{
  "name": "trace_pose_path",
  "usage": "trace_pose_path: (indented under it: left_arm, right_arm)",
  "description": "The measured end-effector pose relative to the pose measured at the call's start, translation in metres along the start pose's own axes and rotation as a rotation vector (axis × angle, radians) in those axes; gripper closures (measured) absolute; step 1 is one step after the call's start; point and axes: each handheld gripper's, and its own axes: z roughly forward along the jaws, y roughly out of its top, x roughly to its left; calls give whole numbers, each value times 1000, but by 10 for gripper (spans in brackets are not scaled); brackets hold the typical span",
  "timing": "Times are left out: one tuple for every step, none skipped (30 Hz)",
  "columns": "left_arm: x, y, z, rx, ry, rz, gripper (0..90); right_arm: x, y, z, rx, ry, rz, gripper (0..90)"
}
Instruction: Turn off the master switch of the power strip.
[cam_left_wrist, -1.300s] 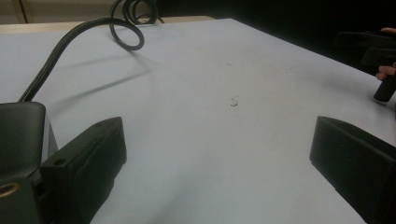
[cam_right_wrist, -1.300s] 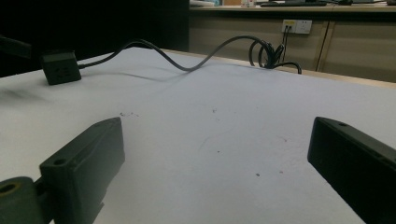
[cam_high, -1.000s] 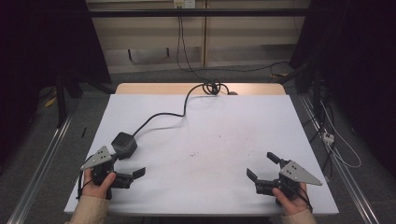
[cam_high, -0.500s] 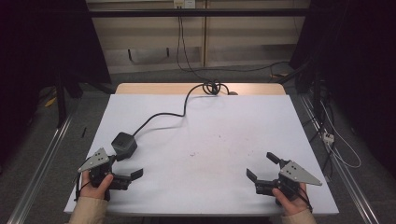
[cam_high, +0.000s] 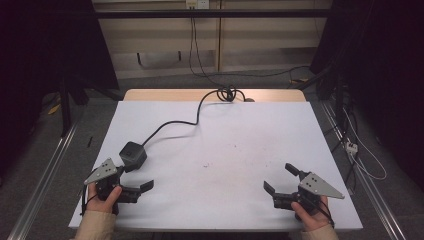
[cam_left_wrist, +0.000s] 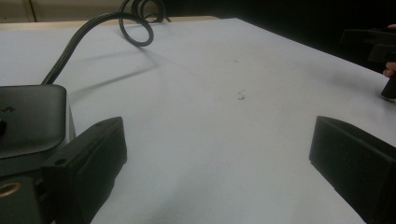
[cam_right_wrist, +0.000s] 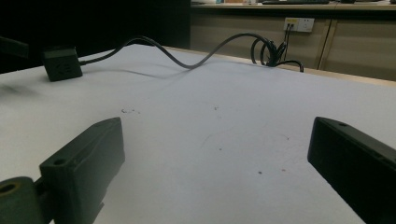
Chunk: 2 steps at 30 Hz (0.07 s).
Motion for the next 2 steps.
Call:
trace_pose_path:
  left_arm:
    - [0, 0, 0, -2, 0, -1, 37]
    - [0, 0, 0, -2, 2, -1, 37]
  right_arm:
    - [0, 0, 0, 0, 0, -1, 37]
    - [0, 0, 1, 2, 0, 0, 38]
